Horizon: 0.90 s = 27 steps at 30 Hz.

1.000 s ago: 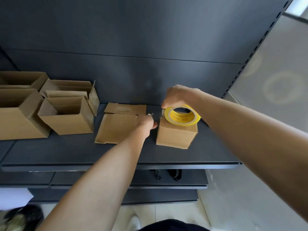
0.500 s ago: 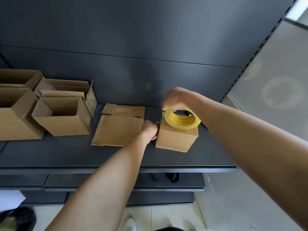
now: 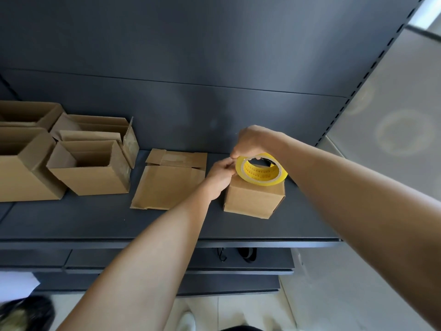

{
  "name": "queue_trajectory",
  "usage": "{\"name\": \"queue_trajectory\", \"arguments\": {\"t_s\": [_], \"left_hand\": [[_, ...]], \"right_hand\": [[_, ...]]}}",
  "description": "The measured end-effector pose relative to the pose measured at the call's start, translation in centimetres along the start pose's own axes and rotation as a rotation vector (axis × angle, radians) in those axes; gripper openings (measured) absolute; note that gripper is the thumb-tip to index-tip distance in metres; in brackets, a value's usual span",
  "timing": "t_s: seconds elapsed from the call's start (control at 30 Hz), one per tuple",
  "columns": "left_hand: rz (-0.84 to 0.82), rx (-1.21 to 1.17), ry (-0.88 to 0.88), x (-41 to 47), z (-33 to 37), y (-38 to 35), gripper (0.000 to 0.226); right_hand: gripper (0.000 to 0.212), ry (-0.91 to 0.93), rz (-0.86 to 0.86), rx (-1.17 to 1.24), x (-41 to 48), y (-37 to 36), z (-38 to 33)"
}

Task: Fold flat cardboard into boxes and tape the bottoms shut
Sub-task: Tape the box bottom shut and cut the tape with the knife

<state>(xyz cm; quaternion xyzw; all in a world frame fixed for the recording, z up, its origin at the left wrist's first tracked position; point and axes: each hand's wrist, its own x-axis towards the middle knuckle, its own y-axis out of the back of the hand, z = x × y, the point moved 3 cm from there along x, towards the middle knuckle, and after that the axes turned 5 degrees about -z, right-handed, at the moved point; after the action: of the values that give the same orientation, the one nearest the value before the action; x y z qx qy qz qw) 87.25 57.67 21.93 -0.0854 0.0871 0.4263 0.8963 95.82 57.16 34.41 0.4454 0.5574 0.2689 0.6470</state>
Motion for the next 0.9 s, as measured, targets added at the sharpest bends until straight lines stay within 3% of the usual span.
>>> {"name": "queue_trajectory", "arguments": {"t_s": [0.23, 0.37, 0.7, 0.9], "left_hand": [[0.084, 0.261, -0.07, -0.1, 0.8, -0.9, 0.026], [0.089, 0.349, -0.103, 0.0, 1.4, -1.5, 0.028], [0.136, 0.484, -0.146, -0.1, 1.9, -2.4, 0.036], [0.159, 0.504, -0.144, -0.1, 1.7, -2.3, 0.036]], "right_hand": [[0.046, -0.032, 0.019, 0.234, -1.2, 0.9, 4.8], [0.04, -0.027, -0.004, 0.321, -1.2, 0.3, 6.4], [0.074, -0.126, 0.002, 0.051, -2.3, 0.0, 11.3], [0.059, -0.138, 0.032, 0.056, -3.3, -0.3, 13.3]]}}
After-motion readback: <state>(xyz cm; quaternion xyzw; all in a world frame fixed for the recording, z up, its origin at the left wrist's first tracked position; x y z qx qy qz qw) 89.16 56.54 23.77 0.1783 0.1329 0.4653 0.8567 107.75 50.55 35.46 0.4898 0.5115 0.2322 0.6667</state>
